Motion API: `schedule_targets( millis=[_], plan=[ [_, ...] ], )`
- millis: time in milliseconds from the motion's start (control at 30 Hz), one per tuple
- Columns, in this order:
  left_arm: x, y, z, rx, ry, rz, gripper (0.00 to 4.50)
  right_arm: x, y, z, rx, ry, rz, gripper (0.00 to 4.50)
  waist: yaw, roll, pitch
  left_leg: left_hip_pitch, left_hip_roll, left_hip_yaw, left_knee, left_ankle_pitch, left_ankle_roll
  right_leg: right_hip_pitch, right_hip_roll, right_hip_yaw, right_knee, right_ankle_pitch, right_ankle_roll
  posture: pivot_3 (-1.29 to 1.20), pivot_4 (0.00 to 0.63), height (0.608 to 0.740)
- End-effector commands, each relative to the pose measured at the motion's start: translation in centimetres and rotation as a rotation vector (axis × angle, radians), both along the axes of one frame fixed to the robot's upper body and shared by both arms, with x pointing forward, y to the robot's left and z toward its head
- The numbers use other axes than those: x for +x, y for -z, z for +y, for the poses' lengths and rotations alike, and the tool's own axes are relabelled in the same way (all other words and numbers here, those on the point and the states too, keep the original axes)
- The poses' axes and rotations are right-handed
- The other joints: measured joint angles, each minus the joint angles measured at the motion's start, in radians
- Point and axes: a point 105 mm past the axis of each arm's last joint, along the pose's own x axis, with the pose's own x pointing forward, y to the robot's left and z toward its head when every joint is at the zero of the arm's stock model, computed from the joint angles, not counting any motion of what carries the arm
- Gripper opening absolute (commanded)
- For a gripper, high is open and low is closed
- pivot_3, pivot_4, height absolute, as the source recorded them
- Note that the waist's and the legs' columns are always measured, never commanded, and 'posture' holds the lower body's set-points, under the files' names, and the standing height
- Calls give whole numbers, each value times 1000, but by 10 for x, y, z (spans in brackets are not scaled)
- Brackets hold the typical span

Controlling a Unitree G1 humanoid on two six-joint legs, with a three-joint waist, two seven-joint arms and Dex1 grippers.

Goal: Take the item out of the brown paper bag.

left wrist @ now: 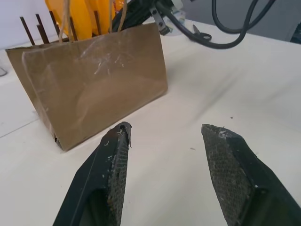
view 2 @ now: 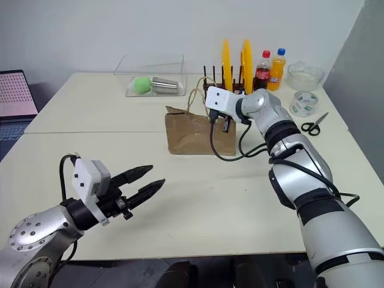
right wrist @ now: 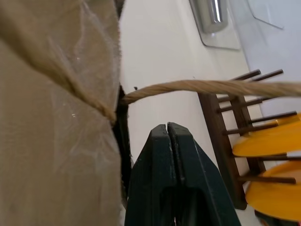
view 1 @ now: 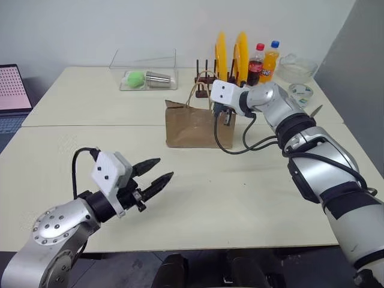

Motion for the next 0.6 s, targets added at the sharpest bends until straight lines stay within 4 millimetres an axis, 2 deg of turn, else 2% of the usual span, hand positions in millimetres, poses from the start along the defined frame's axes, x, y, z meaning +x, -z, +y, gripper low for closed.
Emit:
schedule_targets(
  millis=[33, 300, 600],
  plan=[
    [-8, -2, -3, 59, 39, -39, 2539, -13, -15, 6, -26, -144, 2, 32, 0, 0, 0, 0, 0, 0, -1, 0, 0, 0, 0, 0, 0, 0, 0, 0, 150, 740],
    [-16, 20, 3, 159, 123, 12, 2539, -55, -8, 2, -47, -400, 120, 32, 1, 1, 1, 1, 0, 0, -5, 0, 0, 0, 0, 0, -2, 0, 0, 0, 150, 740],
    [-21, 34, 10, 194, 173, 36, 2539, -90, 12, 3, -52, -455, 178, 32, 1, 2, 1, 2, 1, 0, -7, 0, 0, 0, 0, -1, -3, -1, -1, 0, 150, 740]
  ],
)
